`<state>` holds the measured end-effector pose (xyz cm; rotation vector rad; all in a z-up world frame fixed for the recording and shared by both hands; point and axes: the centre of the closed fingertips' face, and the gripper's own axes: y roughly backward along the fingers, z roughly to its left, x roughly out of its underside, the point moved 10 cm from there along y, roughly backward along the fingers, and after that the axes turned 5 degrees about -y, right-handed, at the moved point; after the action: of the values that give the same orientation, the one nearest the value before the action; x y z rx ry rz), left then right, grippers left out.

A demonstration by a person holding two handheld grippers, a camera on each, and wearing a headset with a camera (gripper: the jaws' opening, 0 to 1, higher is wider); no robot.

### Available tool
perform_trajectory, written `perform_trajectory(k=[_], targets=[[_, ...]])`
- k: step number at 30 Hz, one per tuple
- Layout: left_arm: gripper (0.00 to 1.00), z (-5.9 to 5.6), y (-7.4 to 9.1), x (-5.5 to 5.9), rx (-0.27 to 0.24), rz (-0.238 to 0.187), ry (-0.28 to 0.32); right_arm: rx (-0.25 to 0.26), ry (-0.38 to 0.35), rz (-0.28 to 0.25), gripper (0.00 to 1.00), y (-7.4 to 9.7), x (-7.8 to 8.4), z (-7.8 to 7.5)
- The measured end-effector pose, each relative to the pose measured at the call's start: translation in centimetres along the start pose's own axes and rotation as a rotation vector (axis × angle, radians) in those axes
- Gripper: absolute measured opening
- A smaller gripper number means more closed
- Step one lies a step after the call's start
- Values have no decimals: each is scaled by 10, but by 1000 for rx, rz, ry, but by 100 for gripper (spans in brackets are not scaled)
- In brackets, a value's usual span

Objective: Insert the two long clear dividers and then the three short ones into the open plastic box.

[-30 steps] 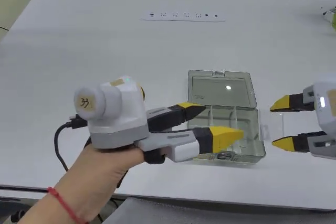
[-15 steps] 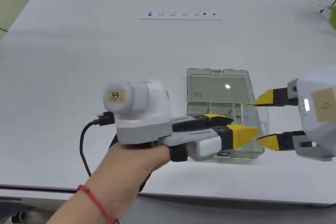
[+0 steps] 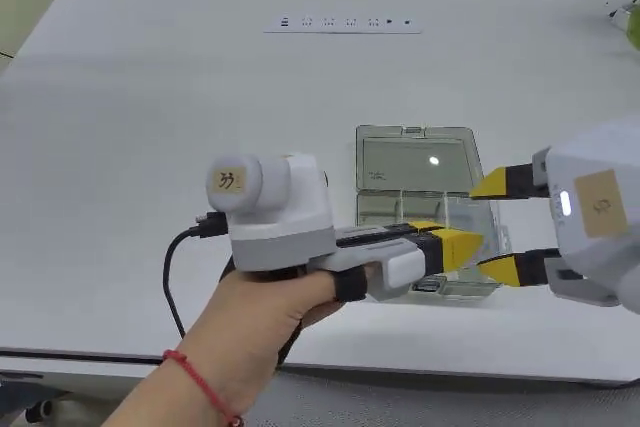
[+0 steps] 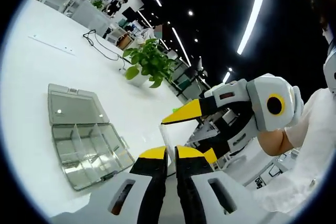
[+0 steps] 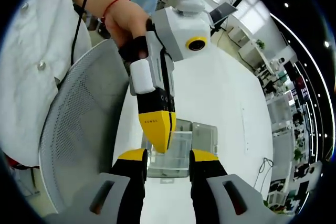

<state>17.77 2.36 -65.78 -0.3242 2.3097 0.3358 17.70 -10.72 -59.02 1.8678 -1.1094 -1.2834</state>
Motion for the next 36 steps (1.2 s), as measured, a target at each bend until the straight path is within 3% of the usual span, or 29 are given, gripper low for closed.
perform_trajectory(k=[6, 15, 17, 20, 23, 25, 27, 31, 33, 36], targets=[[0, -1, 0, 1, -1, 4, 0, -1, 4, 3, 33, 0, 0, 1], [0, 0, 0, 2, -11, -19, 52, 11, 10, -1, 33, 1, 0, 1], [0, 1, 1, 2, -29, -14, 32, 13, 0, -16, 33, 4, -2, -1], [0, -1, 3, 1, -12, -6, 27, 10, -37, -55, 33, 10, -3, -8], [0, -2, 6, 1, -1, 21, -68, -27, -116, -114, 33, 16, 1, -17], [0, -3, 7, 1, 13, 29, -141, -82, -170, -153, 32, 19, 4, -22], [0, -4, 9, 0, 30, 41, -205, -157, -230, -193, 30, 20, 9, -27], [0, -13, 12, -2, 106, 60, -405, -265, -296, -239, 26, 21, 17, -33], [0, -15, 13, -2, 127, 59, -461, -323, -312, -257, 24, 21, 18, -33], [0, -19, 14, -2, 167, 43, -533, -448, -330, -299, 19, 19, 19, -30]])
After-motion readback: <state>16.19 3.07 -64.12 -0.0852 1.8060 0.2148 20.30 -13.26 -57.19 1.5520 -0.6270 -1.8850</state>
